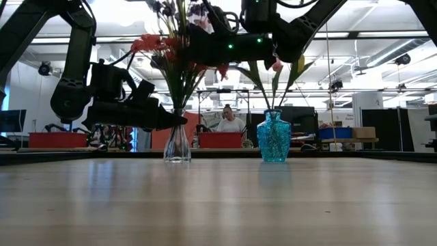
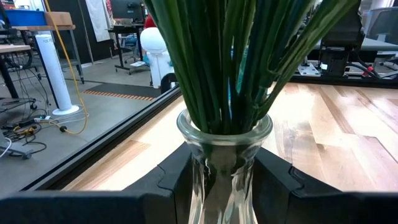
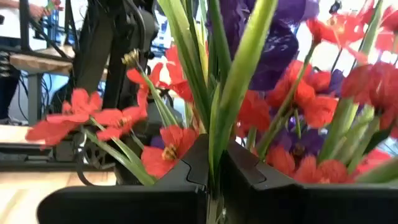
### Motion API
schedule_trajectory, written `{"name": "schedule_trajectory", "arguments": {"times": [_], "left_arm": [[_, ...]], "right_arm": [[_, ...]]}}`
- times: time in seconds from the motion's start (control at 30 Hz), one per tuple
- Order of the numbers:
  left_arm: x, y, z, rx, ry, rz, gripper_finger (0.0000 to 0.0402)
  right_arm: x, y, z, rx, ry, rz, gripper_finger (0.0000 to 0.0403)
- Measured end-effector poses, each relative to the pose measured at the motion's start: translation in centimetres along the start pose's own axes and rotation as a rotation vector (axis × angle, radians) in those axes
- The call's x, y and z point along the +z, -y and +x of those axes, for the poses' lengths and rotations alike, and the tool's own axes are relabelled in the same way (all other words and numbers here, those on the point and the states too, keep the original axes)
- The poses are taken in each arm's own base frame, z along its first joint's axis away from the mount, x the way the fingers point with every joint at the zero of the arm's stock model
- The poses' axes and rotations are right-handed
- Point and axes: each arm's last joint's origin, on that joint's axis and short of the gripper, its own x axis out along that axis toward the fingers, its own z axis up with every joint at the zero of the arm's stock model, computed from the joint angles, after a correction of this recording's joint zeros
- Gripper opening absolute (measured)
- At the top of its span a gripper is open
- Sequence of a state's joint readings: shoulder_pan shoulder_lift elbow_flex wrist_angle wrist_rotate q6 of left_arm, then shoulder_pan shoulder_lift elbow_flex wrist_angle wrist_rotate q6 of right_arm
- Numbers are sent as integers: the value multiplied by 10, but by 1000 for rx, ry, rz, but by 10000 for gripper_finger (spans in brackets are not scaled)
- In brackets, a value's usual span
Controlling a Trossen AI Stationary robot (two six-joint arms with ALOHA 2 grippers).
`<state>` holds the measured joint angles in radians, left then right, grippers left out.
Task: Sort flowers into vase by color
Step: Put the violet flowers into the transparent vase
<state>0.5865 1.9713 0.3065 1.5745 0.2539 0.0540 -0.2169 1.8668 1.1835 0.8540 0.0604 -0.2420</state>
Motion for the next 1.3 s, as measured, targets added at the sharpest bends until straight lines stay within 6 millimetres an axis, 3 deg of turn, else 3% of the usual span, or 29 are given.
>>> {"name": "schedule_trajectory", "arguments": {"times": [0.27,0.57,0.77,1.03,1.3], "left_arm": [[0,0,0,0,0,0,107],[0,0,0,0,0,0,107],[0,0,0,0,0,0,107],[0,0,0,0,0,0,107],[0,0,0,0,0,0,107]], "right_arm": [[1,0,0,-16,-12,-9,27],[8,0,-1,0,-73,28,130],[15,-2,-7,-25,-124,36,156],[17,-12,-10,-44,-161,23,122],[16,-11,-9,-47,-190,19,23]]}}
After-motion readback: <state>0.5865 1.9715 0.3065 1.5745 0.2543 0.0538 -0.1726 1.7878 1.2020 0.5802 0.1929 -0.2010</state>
